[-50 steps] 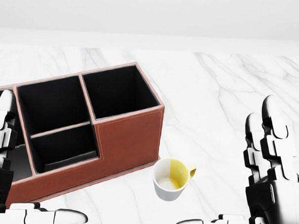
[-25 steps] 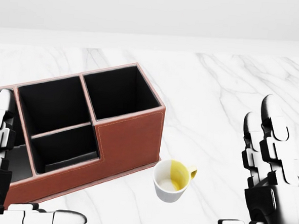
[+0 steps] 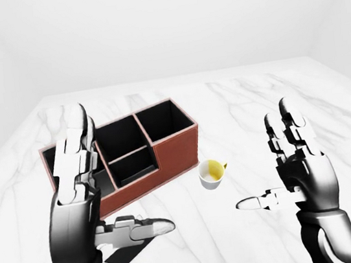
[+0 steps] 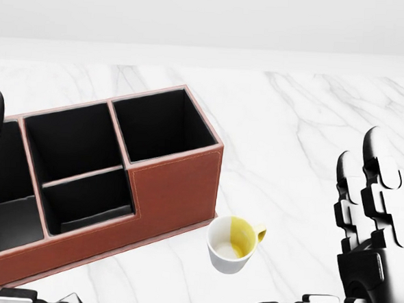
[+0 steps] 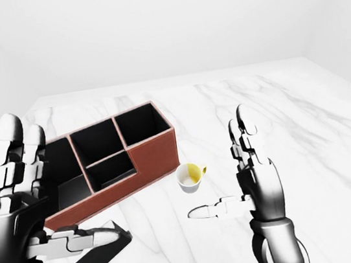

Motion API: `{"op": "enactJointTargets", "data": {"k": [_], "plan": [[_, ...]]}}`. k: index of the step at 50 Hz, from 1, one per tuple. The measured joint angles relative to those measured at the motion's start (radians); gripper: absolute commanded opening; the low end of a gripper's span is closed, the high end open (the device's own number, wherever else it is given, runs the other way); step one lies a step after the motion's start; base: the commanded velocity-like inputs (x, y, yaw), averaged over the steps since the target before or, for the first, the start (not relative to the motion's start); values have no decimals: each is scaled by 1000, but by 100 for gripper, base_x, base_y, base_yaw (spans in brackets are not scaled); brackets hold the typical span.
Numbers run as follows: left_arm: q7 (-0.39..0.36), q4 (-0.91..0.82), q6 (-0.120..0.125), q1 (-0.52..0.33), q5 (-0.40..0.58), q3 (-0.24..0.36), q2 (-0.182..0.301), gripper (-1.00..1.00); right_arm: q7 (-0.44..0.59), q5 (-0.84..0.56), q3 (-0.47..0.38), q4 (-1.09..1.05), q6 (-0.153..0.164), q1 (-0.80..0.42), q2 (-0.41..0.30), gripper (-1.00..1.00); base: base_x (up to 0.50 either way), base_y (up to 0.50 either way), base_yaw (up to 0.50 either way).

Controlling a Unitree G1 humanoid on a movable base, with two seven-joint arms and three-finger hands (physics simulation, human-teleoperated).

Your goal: Pick up the book and place it in the front compartment of the caddy.

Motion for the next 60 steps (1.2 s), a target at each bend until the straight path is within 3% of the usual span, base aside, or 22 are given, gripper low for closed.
{"op": "enactJointTargets", "data": {"k": [15, 24, 34, 42, 60], "plan": [[-241, -33, 0, -6, 347, 10, 32, 100, 1, 7, -12, -5, 1, -1, 3, 99, 0, 0, 0], [-359, -33, 0, 7, 574, 14, 15, 100, 0, 9, -19, -3, 1, -4, 4, 99, 0, 0, 0], [-464, -33, 0, 29, 727, 22, -11, 100, -2, 10, -25, -5, 1, -6, 5, 99, 0, 0, 0], [-520, -33, 0, 49, 842, 26, -26, 100, -4, 10, -29, -7, 1, -7, 6, 99, 0, 0, 0], [-520, -18, 0, 89, 955, 27, -51, 100, -4, 12, -40, -8, 1, -11, 7, 100, 0, 0, 0]]}}
